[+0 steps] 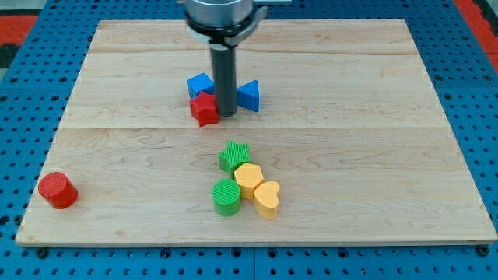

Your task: Move the red circle closer to the blue cube

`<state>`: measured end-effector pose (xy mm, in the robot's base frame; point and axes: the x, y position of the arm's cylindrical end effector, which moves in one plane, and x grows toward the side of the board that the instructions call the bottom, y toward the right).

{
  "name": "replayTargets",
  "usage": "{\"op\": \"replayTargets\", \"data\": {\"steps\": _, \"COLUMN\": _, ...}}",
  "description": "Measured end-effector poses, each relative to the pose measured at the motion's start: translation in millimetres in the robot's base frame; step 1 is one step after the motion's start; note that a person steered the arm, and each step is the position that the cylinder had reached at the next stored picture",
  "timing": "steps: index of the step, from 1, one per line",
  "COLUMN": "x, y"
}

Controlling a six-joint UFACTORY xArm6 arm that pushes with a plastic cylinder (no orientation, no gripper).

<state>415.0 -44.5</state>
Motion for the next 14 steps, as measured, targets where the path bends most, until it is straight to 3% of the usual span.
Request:
{"op": "replayTargets", "data": {"steps": 2, "x": 35.3, "y": -17.6}}
{"op": "replayTargets", "data": {"steps": 3, "x": 74.1, "y": -78.7}}
{"op": "replayTargets", "data": {"steps": 5, "x": 197.4, "y": -160.4}}
{"op": "replayTargets", "data": {"steps": 6, "x": 202.1, "y": -218.6}}
{"op": "replayTargets", "data": {"steps": 8, "x": 130.5, "y": -209.7}}
{"op": "replayTargets", "data": {"steps": 9, "x": 115.4, "y": -156.0}}
{"op": "replayTargets", "data": {"steps": 10, "x": 57.4, "y": -162.3}}
{"op": "replayTargets", "data": {"steps": 12, "x": 40.1, "y": -225.0}}
{"op": "replayTargets", "data": {"steps": 14, "x": 0.5, "y": -89.0}}
